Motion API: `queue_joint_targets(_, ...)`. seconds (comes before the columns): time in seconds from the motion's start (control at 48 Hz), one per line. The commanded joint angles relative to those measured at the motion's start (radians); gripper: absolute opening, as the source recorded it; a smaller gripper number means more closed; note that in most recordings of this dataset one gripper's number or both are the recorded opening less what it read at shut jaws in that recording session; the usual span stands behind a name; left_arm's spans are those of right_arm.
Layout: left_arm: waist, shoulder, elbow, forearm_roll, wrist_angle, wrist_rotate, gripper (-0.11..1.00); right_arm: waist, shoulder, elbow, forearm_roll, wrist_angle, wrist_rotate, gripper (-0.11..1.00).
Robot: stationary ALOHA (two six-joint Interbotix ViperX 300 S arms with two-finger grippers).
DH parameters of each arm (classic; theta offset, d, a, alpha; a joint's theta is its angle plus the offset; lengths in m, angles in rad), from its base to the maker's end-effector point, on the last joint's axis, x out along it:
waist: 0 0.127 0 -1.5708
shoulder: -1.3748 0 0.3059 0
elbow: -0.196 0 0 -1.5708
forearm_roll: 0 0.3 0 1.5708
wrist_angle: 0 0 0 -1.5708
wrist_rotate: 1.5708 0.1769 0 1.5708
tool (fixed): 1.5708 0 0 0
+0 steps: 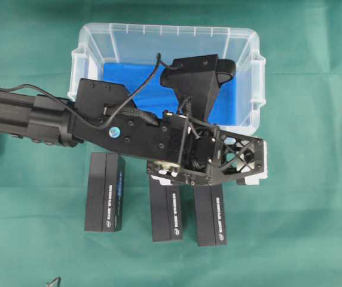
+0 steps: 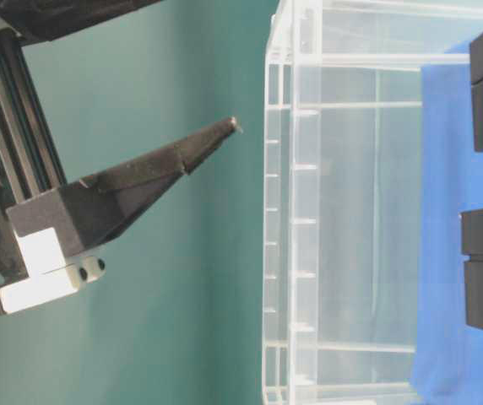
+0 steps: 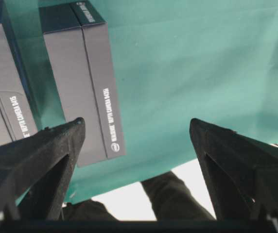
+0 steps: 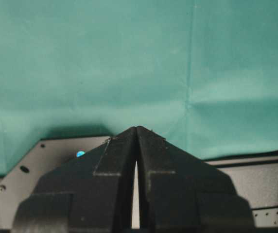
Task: Take the box out of the case with the left arm.
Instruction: 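Raise the left gripper away from the placed boxes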
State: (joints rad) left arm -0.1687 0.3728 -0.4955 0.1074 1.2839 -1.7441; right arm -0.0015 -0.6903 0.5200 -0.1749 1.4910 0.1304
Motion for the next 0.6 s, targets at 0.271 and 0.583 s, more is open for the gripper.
queue_joint_targets(0.271, -0.017, -0.092, 0.044, 0.003, 0.000, -0.002, 0.83, 0.000, 0.000, -0.011, -0.002, 0.000, 0.006, 0.01)
queue_joint_targets(0.583, -0.066, -0.255, 0.270, 0.003, 0.000, -0.040, 0.83, 0.000, -0.003, -0.011, 0.000, 0.029, 0.008, 0.01)
